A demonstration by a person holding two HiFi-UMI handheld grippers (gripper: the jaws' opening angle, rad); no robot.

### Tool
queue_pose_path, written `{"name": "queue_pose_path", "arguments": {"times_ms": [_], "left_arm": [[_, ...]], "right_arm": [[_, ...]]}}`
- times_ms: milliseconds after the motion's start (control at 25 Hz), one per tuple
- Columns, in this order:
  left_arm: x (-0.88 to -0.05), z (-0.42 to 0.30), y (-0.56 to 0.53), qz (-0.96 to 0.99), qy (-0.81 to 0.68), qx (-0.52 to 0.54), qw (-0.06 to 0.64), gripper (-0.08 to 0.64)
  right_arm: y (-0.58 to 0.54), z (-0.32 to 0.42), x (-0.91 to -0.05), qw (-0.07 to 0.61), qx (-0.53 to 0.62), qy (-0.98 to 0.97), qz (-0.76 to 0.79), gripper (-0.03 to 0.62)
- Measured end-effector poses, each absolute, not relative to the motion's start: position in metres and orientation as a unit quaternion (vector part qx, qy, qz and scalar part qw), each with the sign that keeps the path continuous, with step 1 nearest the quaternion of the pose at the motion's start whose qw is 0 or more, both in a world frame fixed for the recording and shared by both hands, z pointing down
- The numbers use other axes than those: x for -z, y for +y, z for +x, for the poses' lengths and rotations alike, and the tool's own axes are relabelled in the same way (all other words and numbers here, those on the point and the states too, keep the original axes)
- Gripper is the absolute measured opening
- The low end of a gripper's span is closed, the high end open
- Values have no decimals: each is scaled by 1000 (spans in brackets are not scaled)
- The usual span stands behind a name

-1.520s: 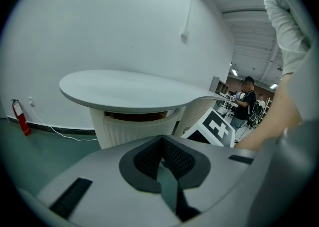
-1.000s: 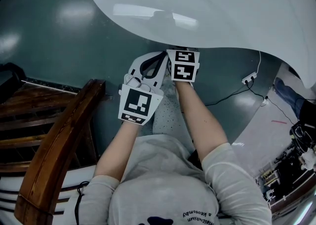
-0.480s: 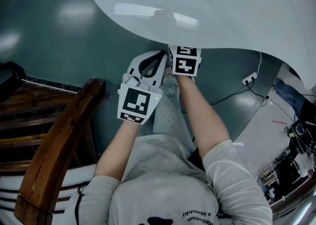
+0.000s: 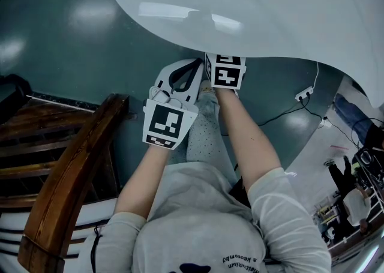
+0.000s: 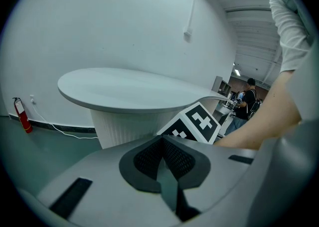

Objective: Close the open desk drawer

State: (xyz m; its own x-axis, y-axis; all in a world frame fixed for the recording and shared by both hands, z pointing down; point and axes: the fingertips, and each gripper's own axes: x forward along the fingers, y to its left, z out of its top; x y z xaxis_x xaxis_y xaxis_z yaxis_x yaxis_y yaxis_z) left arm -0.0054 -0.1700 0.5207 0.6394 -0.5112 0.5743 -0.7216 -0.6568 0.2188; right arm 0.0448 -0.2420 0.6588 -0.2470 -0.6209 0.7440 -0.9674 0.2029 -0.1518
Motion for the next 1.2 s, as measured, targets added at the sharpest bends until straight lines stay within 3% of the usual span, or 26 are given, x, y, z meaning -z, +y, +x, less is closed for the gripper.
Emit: {"name": "queue_pose_path", "arguments": {"times_ms": [560,800,1200], "left_arm": [[-507,-5,-160,882,-343,-235,220,9],[-495,-1,-155,885,-342,-232,214,9],[-468,-6,-140,886,-356,-221,198,10]], "right_arm": [[-202,36,-632,256,-316,-728,551,132],[-189,41,-610,251,-306,-729,558,31],[-159,38,-553,210,-288,-744,566,15]]}}
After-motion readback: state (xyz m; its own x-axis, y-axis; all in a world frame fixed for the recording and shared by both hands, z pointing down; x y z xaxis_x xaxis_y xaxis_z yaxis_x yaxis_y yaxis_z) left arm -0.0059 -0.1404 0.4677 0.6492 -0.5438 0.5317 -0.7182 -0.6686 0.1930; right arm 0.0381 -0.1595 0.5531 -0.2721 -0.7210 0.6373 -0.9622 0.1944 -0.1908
